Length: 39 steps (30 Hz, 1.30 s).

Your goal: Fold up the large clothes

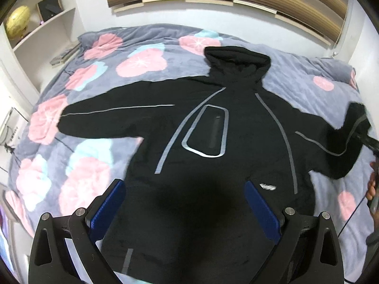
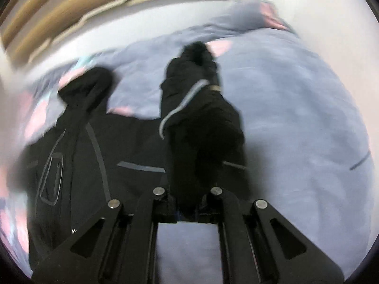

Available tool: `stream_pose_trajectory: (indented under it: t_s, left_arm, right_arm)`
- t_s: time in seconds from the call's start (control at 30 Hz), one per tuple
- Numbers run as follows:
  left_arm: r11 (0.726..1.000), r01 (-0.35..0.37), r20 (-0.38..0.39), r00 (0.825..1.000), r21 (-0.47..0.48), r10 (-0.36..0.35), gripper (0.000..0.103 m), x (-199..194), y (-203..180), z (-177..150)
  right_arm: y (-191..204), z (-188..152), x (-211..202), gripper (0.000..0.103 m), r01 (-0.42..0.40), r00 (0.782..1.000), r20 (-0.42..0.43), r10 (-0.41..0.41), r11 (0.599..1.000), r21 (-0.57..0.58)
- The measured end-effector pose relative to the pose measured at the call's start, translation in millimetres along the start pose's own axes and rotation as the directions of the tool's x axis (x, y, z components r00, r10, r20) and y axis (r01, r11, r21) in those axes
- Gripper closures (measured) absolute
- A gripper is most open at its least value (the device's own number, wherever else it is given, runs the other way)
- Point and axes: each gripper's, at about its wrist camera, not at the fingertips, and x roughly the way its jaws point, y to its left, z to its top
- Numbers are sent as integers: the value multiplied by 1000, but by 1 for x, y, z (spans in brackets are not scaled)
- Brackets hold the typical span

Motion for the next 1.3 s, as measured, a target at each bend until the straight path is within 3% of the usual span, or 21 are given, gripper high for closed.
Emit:
stream_pose_trajectory:
  t_s: [0.23, 0.37, 0.57, 0.77, 0.87, 0.97, 1.03, 1.1, 1.17, 1.23, 1.3]
  left_arm:
    - [999, -40, -29, 999, 18, 40, 3, 14, 71, 2]
    - [998, -57, -51, 997, 31, 59, 3, 34, 102, 14]
    - [997, -59, -66, 996, 45, 62, 3, 66, 124, 38]
    - [999, -50, -129, 990, 16, 52, 3, 118, 129, 61]
    - [998, -61, -152, 986, 14, 62, 3, 140, 125, 66]
    - [998, -53, -183, 982, 20, 56, 3, 164, 117, 71]
    - [999, -29, -185, 982, 25, 33, 3, 175, 110, 75]
    - [998, 59, -163, 985, 24, -54, 3, 185, 102, 82]
    - [977, 214, -122, 970, 17, -210, 3, 196, 92, 90]
    - [955, 295, -120, 949, 24, -290, 3, 208, 80, 98]
    - [926, 374, -120, 923, 53, -366, 3, 221, 64, 106]
  right_arm:
    - [145, -7, 31, 97, 16, 999, -31, -22, 986, -168]
    - [208, -5, 49, 97, -7, 999, -46, -3, 976, -217]
    - [301, -4, 83, 96, -81, 994, -90, 57, 955, -286]
    - [359, -20, 150, 90, -156, 972, -218, 86, 931, -329]
    - [375, -38, 184, 81, -159, 962, -266, 59, 915, -370]
    - [388, -47, 183, 73, -134, 974, -223, 32, 876, -463]
    - [386, -47, 172, 59, -205, 963, -256, 89, 856, -474]
    - [372, -45, 155, 49, -281, 946, -276, 172, 858, -430]
    - [344, -41, 133, 29, -316, 938, -254, 234, 879, -357]
    - [311, -39, 116, 25, -310, 944, -209, 256, 905, -291]
    - [277, -38, 110, 25, -243, 963, -176, 204, 940, -240]
